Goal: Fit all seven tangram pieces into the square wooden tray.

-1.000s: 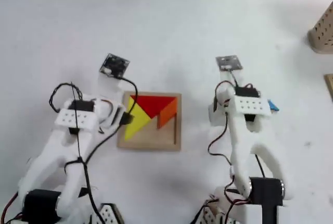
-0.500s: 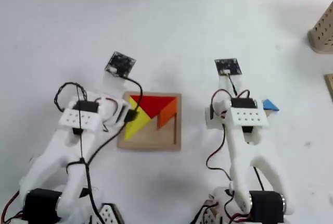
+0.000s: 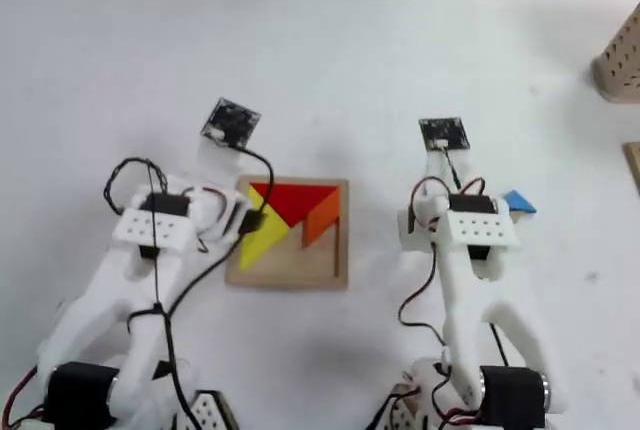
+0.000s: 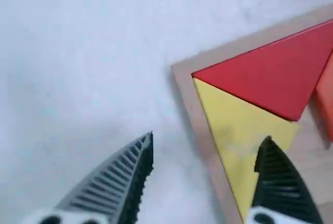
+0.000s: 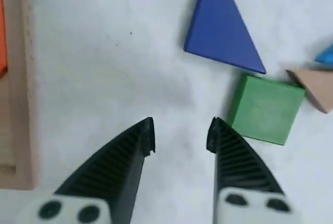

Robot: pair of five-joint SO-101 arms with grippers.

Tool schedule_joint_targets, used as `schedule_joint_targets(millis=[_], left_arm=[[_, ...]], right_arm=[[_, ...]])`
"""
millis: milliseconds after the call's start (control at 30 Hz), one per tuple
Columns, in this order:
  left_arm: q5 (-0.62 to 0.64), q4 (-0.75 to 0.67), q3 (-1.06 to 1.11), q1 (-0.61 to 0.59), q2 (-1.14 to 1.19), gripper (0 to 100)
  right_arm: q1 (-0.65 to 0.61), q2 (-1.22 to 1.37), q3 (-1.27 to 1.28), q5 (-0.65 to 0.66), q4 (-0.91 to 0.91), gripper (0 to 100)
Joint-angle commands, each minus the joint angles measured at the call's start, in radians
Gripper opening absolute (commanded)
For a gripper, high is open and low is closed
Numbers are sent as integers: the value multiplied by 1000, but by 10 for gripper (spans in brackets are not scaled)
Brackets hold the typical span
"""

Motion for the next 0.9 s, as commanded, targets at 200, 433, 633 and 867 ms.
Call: schedule_joint_targets(millis=[200,433,633,867], left_arm=[[12,-14,-14,12,2,313],[12,-12,-2,13,-1,313],[14,-14,-2,13,-1,313],[14,-15,-2,12,-1,313]], right_arm=[[-13,-27,-2,15,-22,170],[-5,-25,-2,15,-22,170],[50,-35,-14,17,-24,170],[219,-31,-58,9,-16,170]])
